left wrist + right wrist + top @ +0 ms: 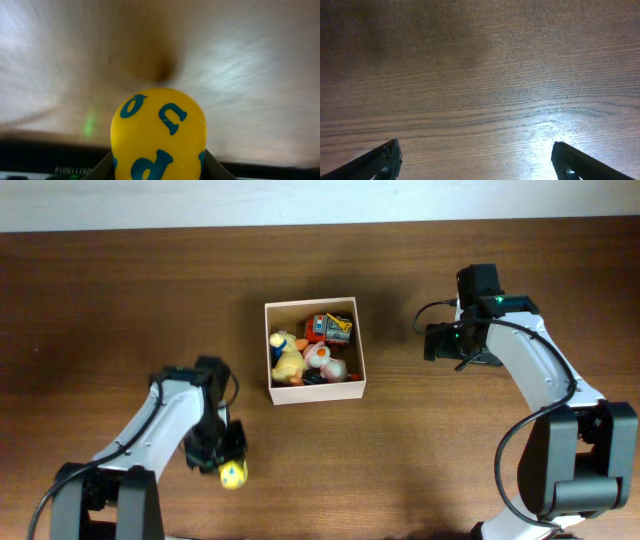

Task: Pack container
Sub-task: 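Lift the yellow ball and carry it right over the box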

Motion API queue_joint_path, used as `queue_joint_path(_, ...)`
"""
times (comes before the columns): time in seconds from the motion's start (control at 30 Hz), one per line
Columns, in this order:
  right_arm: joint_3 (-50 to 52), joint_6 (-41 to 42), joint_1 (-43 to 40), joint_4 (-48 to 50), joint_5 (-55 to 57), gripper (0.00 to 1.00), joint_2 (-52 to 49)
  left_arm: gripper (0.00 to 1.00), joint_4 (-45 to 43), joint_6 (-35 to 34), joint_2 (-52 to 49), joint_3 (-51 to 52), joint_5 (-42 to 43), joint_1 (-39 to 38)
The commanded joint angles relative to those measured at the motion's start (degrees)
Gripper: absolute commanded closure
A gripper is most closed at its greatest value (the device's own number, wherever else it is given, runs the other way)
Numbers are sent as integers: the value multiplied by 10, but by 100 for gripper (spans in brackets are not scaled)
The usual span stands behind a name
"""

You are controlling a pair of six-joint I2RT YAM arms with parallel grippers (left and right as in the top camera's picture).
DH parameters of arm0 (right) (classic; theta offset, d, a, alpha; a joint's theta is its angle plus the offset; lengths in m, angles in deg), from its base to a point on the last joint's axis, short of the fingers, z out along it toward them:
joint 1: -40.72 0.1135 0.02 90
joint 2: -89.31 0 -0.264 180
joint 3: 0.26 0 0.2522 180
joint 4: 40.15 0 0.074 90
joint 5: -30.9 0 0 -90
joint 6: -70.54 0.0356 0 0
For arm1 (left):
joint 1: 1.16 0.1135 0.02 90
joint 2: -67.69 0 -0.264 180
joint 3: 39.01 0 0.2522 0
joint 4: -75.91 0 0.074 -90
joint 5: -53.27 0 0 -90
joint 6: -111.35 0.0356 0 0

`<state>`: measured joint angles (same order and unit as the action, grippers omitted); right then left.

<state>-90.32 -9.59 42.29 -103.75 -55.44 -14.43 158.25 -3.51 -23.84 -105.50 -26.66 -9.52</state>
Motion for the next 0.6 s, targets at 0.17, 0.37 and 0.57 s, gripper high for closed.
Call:
queue_joint_path(0.17, -5, 1, -1, 0, 9, 1, 12, 74, 18, 12, -3, -236, -113, -3)
queue_joint_path(0.37, -5, 1, -1, 0, 9, 1, 12, 74, 14, 16, -3, -391, -144, -34)
queue_joint_path(0.57, -5, 1, -1, 0, 9, 1, 12, 75, -71, 52, -7, -427, -144, -126)
